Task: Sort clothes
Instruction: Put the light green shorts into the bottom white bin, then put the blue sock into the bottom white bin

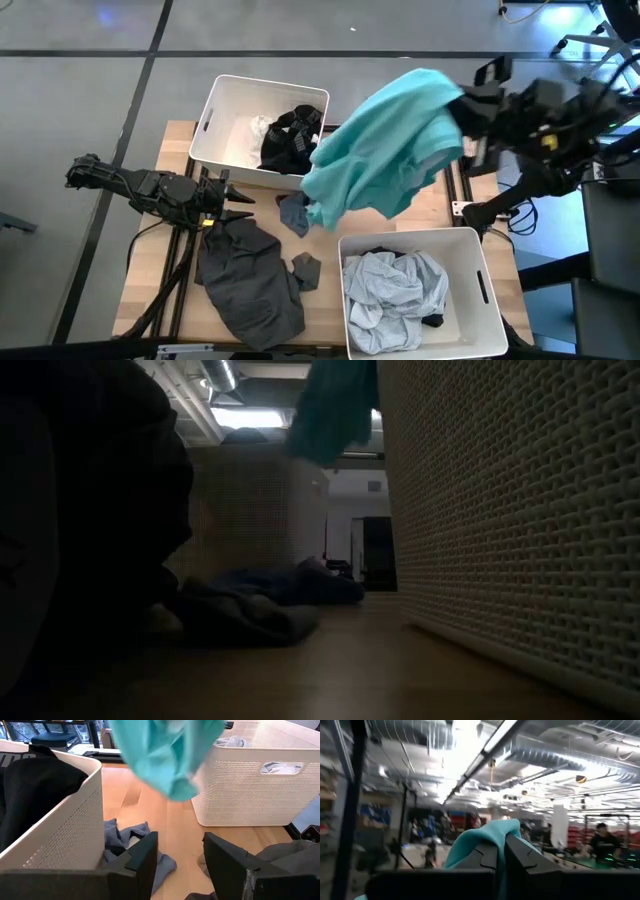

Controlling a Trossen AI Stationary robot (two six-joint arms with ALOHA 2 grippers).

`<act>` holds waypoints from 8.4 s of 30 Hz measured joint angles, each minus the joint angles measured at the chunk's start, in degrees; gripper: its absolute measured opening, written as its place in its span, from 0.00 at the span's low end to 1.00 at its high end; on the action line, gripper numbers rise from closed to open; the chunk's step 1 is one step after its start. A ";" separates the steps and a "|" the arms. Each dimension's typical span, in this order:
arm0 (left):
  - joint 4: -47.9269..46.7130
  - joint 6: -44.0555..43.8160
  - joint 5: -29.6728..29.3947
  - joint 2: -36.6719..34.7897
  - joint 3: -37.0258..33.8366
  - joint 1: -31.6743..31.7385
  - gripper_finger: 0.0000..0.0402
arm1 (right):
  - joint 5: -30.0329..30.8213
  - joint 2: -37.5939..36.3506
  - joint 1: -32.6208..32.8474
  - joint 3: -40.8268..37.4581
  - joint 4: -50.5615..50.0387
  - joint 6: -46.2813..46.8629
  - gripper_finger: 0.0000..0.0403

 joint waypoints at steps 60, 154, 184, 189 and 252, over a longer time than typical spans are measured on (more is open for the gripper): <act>0.52 -0.11 -2.54 0.70 0.00 0.00 0.37 | 6.35 15.87 19.25 -41.53 -42.93 53.20 0.03; 2.95 1.28 -2.55 1.55 0.00 0.02 0.37 | 8.23 14.31 15.25 -32.62 -39.55 37.44 0.45; 2.96 1.47 -2.54 1.55 0.02 0.00 0.37 | -7.75 32.58 -11.90 -30.19 -16.98 30.46 0.45; 2.97 1.47 -2.54 1.55 0.02 0.00 0.37 | -8.66 35.19 -11.85 -30.19 -17.02 31.55 0.45; 2.49 1.64 -2.52 1.99 0.02 0.11 0.37 | -15.54 46.48 -18.50 -22.96 -29.56 41.06 0.45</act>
